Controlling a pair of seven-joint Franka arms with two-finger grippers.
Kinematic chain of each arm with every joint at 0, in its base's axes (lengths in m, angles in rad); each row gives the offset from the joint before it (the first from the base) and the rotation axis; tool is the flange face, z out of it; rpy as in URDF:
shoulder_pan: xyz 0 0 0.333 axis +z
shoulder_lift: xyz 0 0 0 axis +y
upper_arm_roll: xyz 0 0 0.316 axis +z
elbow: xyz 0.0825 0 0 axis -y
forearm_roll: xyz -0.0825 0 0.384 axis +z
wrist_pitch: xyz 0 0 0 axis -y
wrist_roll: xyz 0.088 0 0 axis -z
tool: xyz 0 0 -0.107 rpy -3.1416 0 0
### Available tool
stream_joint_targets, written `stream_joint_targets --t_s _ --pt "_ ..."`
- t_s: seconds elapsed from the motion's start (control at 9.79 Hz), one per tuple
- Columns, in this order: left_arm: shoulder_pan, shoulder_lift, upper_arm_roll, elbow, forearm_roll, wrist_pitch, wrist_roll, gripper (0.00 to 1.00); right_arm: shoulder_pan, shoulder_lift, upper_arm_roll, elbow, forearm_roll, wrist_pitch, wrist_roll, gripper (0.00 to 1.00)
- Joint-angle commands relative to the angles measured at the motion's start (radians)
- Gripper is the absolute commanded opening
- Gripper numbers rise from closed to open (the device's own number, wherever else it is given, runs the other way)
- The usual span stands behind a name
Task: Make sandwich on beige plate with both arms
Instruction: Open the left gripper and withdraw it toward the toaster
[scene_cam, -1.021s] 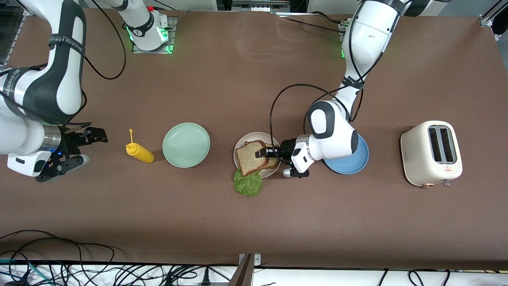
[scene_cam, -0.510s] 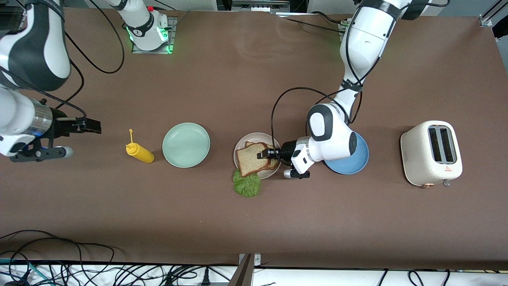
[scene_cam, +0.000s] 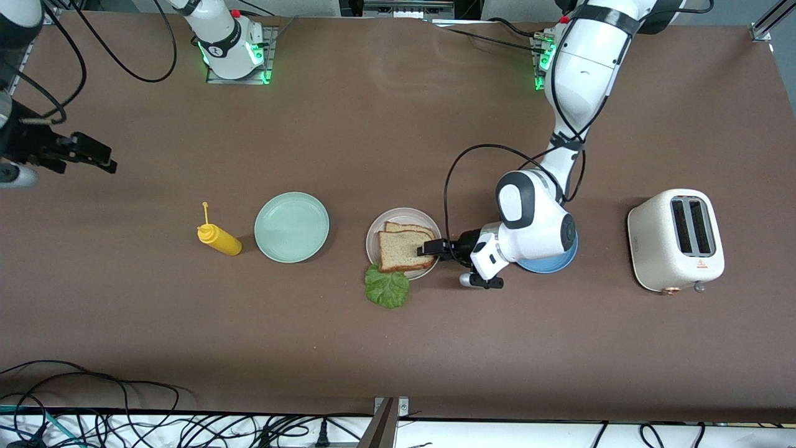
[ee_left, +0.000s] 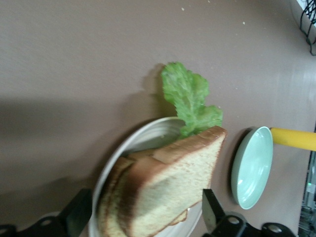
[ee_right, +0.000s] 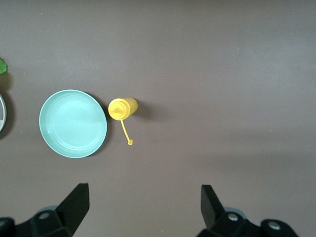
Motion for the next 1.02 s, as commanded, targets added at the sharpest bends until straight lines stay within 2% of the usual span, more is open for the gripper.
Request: stream_joint_targets --t_s 0.0,0.2,0.51,0.92 --pt "0.024 -0.025 -0.001 -0.006 0.087 -0.039 0.001 1.00 -0.092 -0.063 0.144 -0.090 -0.056 0.072 0.018 1.00" --pt "0.052 -0.043 0.001 -0.006 0.206 -0.062 -0.025 1.00 -0.090 -0.093 0.146 -0.073 -0.047 0.044 0.020 1.00" --pt "0.081 -0.080 0.001 -0.005 0.462 -0.154 -0.153 1.00 -0.060 -0.092 0.084 -0.043 -0.047 0.000 0.017 1.00" --pt "0.142 -0.129 0.001 -0.005 0.676 -0.318 -0.177 1.00 -0.058 -0.078 0.085 -0.040 -0.046 0.001 0.021 1.00"
